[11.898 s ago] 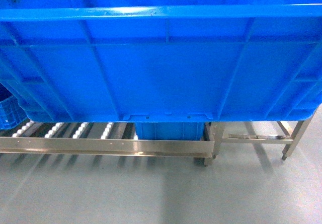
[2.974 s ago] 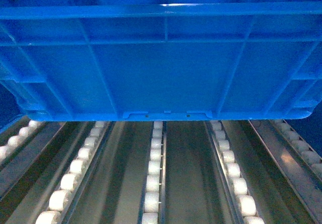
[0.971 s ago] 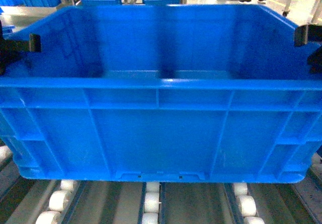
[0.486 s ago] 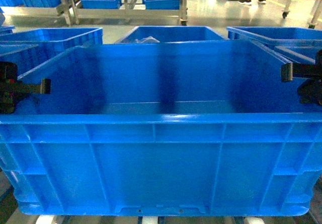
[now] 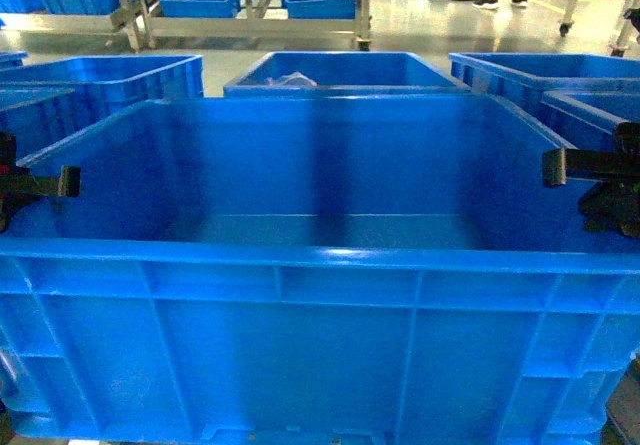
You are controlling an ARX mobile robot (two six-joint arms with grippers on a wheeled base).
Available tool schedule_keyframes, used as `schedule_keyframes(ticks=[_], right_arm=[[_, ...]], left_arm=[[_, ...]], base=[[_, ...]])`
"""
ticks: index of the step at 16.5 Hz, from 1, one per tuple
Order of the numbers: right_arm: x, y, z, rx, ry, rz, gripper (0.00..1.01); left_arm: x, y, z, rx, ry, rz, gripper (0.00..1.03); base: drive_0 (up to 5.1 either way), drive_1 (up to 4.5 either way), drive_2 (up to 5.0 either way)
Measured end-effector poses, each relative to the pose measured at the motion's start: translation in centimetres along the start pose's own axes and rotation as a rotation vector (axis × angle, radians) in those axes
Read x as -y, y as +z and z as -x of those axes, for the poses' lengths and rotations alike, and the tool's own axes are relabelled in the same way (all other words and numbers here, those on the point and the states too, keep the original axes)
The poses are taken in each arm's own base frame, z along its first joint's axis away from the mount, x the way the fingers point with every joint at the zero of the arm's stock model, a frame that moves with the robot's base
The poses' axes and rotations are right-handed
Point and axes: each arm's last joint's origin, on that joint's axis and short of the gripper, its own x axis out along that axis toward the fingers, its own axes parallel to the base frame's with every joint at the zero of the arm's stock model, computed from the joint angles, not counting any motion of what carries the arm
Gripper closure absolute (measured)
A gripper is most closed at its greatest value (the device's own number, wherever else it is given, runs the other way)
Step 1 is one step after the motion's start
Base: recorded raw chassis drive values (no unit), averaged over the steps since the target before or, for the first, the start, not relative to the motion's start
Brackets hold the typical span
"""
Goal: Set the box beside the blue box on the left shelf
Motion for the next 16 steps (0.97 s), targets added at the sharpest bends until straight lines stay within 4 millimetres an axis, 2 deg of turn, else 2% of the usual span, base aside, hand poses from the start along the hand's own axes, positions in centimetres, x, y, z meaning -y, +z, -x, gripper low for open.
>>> schedule_keyframes(ticks=[2,4,7,10,11,13,14,15,16], right_arm=[[0.0,0.1,0.0,0.01,-0.002,-0.001,0.92],[0.0,0.3,0.0,0.06,0.01,0.038,0.73],[0.2,1.8,0.8,0.202,0.003,0.036,0.4],[0.4,2.4,1.3,0.267,-0.04,0.02,0.06],[0.5,2.4,1.3,0.266,-0.043,0.02,0.03],[0.5,2.4,1.3,0.266,-0.042,0.02,0.03],[0.6,2.3,1.1,0.392,-0.03,0.024,0.08],[1.5,0.9,1.2,0.541,-0.025,0.055,0.2],[2.7,-1.1,1.7,0.605,-0.036,0.073,0.31]], left_arm=[[0.0,0.0,0.0,0.026,-0.01,0.007,0.92],[0.4,0.2,0.1,0.1,0.039,-0.022,0.72],[-1.3,3.2,1.4,0.292,0.185,0.062,0.39],[-0.7,3.8,1.9,0.332,0.145,0.073,0.05],[-0.7,3.8,1.9,0.334,0.147,0.076,0.06],[-0.9,3.8,1.9,0.332,0.156,0.081,0.05],[-0.9,3.8,1.9,0.351,0.143,0.086,0.06],[-1.6,3.2,2.2,0.498,0.019,0.122,0.18],[-1.8,1.7,2.9,0.546,-0.072,0.125,0.29]], base=[[0.0,0.0,0.0],[0.0,0.0,0.0],[0.0,0.0,0.0],[0.0,0.0,0.0],[0.0,0.0,0.0],[0.0,0.0,0.0],[0.0,0.0,0.0],[0.0,0.0,0.0],[0.0,0.0,0.0]])
